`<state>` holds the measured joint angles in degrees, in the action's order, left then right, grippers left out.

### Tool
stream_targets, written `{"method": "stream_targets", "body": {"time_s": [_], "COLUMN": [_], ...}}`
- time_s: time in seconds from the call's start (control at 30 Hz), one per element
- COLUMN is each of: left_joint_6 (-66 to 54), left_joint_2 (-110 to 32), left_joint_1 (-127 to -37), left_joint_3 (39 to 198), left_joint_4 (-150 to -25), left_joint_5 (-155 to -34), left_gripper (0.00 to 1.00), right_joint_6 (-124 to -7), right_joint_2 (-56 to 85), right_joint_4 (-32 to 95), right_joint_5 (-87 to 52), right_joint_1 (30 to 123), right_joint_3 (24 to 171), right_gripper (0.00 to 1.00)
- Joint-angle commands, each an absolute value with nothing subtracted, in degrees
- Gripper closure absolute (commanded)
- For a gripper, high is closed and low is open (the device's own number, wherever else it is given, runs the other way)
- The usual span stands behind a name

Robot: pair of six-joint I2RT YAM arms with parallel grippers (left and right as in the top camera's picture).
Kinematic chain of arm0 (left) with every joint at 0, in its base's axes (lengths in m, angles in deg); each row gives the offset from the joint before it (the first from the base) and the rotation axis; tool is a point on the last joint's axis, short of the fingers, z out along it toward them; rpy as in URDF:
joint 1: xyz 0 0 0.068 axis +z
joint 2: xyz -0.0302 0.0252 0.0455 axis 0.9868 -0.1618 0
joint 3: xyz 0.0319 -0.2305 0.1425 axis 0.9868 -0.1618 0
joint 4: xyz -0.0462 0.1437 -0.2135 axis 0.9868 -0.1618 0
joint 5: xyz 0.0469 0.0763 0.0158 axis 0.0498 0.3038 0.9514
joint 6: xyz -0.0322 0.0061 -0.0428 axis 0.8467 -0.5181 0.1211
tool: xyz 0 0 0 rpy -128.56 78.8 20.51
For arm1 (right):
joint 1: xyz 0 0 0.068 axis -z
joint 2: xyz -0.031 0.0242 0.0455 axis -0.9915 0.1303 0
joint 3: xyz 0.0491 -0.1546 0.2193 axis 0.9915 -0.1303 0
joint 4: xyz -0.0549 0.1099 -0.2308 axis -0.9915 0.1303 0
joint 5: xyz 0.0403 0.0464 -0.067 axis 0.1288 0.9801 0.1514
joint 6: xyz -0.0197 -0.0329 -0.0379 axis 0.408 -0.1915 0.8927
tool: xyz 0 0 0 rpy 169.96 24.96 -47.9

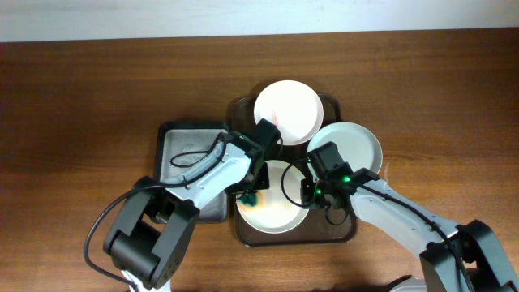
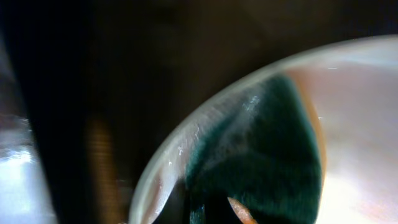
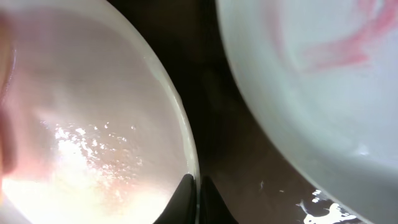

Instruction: Clean dirty plates on tray and stack at the side

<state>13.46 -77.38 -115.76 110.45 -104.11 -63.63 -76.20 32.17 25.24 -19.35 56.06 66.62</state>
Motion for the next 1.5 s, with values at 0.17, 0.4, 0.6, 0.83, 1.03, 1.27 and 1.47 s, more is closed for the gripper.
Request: {"method": "stream_targets", "body": {"time_s": [0.17, 0.4, 0.6, 0.83, 1.03, 1.27, 1.47], "left_joint_6": [13.6, 13.6, 13.6, 9.5, 8.8, 2.1, -4.7], "left_joint_2": [-81.9, -86.9, -86.9, -85.4, -70.6, -55.8, -60.4], "left_joint_1": [-114.4, -120.3, -120.1, -109.2, -108.4, -101.1, -95.5], "left_joint_3": [110.0, 110.0, 110.0, 110.0, 110.0, 110.0, 105.0], "left_joint_4": [-87.3, -79.5, -85.8, -101.9, -106.7, -107.8, -106.6], "left_joint_5": [-77.5, -95.6, -99.9, -85.9, -60.1, -62.0, -61.4], "left_gripper": [1.00, 1.00, 1.00, 1.00, 1.00, 1.00, 0.94], "right_joint_6": [-75.3, -72.3, -72.4, -72.4, -72.6, -72.6, -72.0], "right_joint_2": [32.1, 32.1, 32.0, 32.1, 32.0, 32.0, 30.6], "right_joint_4": [26.5, 26.5, 26.5, 26.7, 27.8, 28.5, 55.1], "right_joint_5": [-22.8, -21.1, -21.1, -21.1, -21.1, -20.5, -34.3], "right_joint_1": [56.3, 56.3, 56.3, 56.3, 56.3, 56.3, 56.2], "right_joint_3": [66.8, 66.8, 66.8, 66.8, 66.8, 67.1, 89.5], "right_gripper": [0.96, 0.96, 0.96, 0.96, 0.96, 0.96, 0.96]}}
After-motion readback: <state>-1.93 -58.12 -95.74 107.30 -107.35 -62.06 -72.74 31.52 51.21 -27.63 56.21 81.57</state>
